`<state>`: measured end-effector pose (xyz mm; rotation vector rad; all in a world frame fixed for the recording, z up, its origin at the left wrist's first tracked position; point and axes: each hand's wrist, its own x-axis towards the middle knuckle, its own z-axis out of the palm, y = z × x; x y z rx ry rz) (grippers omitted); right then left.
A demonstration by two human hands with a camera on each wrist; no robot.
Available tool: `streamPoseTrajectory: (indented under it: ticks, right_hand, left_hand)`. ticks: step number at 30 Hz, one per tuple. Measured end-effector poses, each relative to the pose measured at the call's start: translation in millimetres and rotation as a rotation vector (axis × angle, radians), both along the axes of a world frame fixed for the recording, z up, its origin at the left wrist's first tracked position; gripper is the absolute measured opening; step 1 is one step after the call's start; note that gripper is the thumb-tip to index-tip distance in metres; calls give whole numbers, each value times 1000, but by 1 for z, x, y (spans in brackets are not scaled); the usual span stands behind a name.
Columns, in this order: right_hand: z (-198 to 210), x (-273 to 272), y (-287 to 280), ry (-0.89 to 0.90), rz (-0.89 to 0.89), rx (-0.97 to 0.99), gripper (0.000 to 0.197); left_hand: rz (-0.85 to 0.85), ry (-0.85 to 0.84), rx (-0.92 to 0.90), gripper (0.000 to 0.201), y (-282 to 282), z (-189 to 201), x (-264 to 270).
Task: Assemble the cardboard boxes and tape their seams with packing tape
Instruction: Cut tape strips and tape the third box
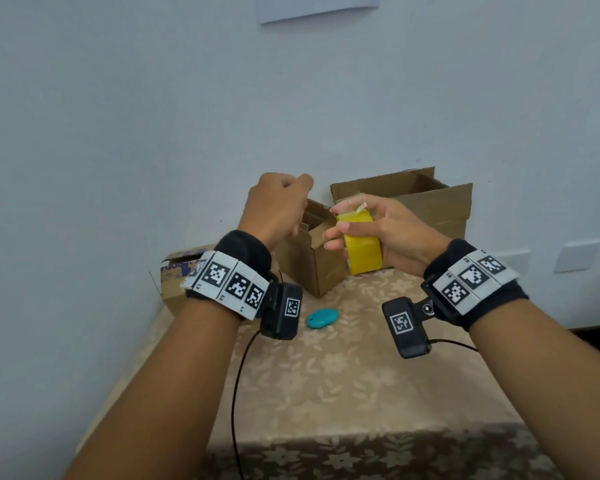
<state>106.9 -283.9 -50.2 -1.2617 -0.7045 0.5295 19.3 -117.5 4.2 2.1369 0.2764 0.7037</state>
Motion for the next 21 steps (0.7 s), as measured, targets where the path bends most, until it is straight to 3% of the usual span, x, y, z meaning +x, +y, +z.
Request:
streamPoseTrajectory:
  ticks: [5, 7, 10, 13, 15, 18, 21]
  right_hand:
    - [-9, 0, 4, 18, -67, 45, 32]
    - [-11, 0, 6, 10, -78, 43, 33]
    - [-13, 0, 9, 14, -70, 40, 33]
    - [-14, 1, 10, 15, -65, 33, 35]
    - [-14, 1, 11, 6, -59, 40, 38]
    - [-15, -1, 12, -27, -38, 41, 42]
    - [-15, -2, 12, -69, -15, 25, 44]
  left_hand:
    - [-224, 503, 56, 38, -1, -10, -7]
    - [-247, 578, 100, 47, 1, -21, -1]
    - [-257, 639, 184, 24, 6, -33, 7]
    - [-273, 708, 446, 12, 5, -41, 12]
    - [-270, 796, 640, 20, -1, -50, 14]
    - [-294, 971, 737, 42, -10, -68, 19]
    - [-295, 1028, 821, 53, -11, -77, 22]
